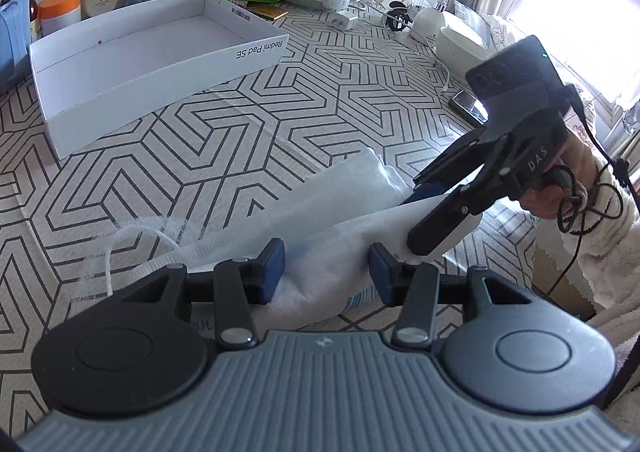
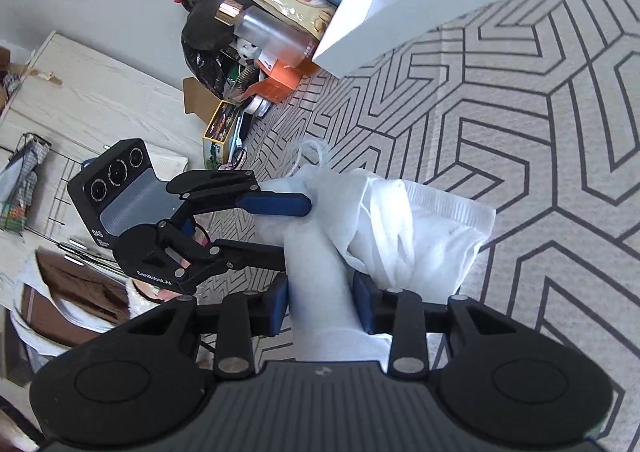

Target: Fold shopping bag

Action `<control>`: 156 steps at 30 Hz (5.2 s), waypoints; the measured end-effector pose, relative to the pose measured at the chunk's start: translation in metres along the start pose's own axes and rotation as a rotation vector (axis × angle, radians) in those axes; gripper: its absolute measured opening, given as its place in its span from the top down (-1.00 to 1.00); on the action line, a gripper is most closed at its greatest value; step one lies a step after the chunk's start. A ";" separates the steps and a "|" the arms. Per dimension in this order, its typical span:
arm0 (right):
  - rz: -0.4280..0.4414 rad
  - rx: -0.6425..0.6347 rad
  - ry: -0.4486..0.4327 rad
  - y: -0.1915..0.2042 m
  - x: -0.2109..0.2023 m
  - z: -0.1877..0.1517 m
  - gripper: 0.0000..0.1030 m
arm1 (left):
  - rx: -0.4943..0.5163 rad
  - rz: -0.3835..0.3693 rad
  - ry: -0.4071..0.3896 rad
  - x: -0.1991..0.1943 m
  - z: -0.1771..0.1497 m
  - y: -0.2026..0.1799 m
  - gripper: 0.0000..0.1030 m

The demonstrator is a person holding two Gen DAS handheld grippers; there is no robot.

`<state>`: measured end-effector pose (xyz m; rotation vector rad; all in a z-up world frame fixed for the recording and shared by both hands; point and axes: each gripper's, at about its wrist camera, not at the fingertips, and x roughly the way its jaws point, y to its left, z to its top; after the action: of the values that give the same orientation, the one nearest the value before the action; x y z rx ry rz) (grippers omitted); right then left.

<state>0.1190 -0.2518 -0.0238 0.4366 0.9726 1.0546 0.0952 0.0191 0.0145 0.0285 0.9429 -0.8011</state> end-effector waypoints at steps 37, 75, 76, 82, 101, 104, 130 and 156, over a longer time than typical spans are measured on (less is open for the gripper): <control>-0.317 -0.598 0.037 0.071 0.017 -0.015 0.16 | -0.048 0.018 -0.024 0.005 0.011 0.014 -0.28; 0.117 0.375 0.266 -0.074 0.025 0.070 0.36 | -0.138 0.405 -0.326 -0.046 0.030 0.027 -0.33; 0.116 0.373 0.268 -0.074 0.026 0.071 0.36 | -0.119 0.366 -0.320 -0.045 0.031 0.019 -0.33; 0.175 0.457 0.283 -0.090 0.028 0.069 0.38 | -0.054 0.336 -0.261 -0.011 0.039 -0.015 -0.33; -0.013 0.255 0.190 -0.049 0.006 0.072 0.22 | 0.143 0.506 -0.165 0.048 0.031 -0.029 0.01; -0.238 -0.057 0.082 0.001 -0.013 0.069 0.05 | 0.147 0.510 -0.157 0.051 0.033 -0.029 0.01; -0.867 -1.168 0.426 0.117 0.102 -0.010 0.13 | 0.068 0.287 -0.093 0.048 0.050 0.009 0.04; -0.422 -0.129 0.034 0.018 0.007 0.042 0.30 | -0.116 0.374 -0.234 -0.047 0.019 0.065 -0.06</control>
<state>0.1456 -0.2318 0.0080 0.0981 0.9680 0.7368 0.1337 0.0869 0.0406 0.0096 0.7304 -0.3931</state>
